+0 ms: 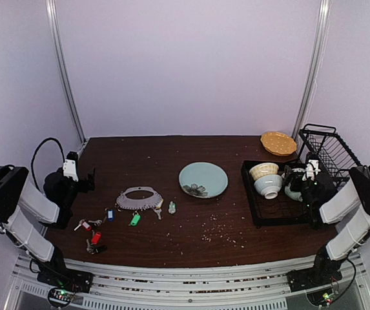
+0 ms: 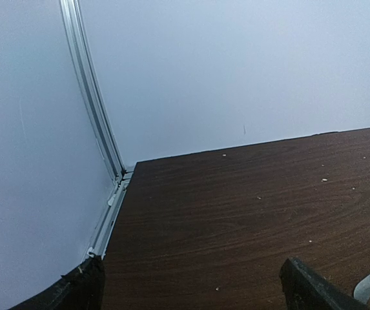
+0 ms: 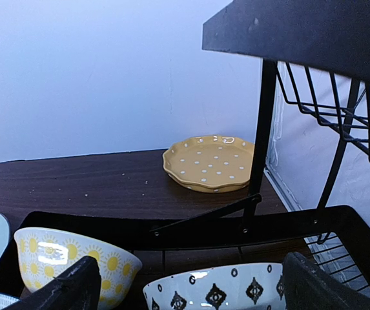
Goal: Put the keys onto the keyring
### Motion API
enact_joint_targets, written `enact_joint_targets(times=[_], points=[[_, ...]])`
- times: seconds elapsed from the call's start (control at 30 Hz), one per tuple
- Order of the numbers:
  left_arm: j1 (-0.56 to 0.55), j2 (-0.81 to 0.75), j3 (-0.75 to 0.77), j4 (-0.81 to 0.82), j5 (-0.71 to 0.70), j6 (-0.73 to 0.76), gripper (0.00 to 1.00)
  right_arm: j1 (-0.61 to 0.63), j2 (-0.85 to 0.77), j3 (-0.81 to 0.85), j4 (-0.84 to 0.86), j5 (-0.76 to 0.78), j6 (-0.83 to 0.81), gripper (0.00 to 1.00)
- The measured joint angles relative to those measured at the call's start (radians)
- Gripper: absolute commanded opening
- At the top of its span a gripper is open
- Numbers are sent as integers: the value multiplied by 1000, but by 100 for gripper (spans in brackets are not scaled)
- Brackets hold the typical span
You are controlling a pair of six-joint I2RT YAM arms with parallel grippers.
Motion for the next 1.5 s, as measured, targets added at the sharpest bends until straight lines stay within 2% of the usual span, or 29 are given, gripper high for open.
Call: enact_joint_targets(times=[0.23,0.43,0.57,0.7,0.9,1.0,1.1,1.23,1.4,1.5], points=[[0,0,0,0,1,0,98,0,-4,1,-7,3,-4,100],[0,-12,0,-13,-7,-2,98,1,-132,14,-151,-2,-2,100],[-2,-151,18,-151,-86,-29,98,2,-223,18,-279,-18,12,100],[-12,-295,138,-319,-95,-81,98,2,-292,70,-441,-103,46,100],[-140,-322,335,-519,-84,-125,95,5,-299,241,-611,-340,122,98],[-220,-290,455,-675,-52,-125,92,21,-300,298,-641,-480,136,97],[-300,-227,559,-819,22,-124,91,66,-301,404,-705,-556,109,97],[-408,-121,623,-998,108,-98,82,122,-301,484,-757,-635,85,95],[-542,50,690,-1237,215,-2,72,179,-294,525,-859,-668,48,95],[-602,136,742,-1389,255,98,73,254,-282,578,-952,-667,1,95]])
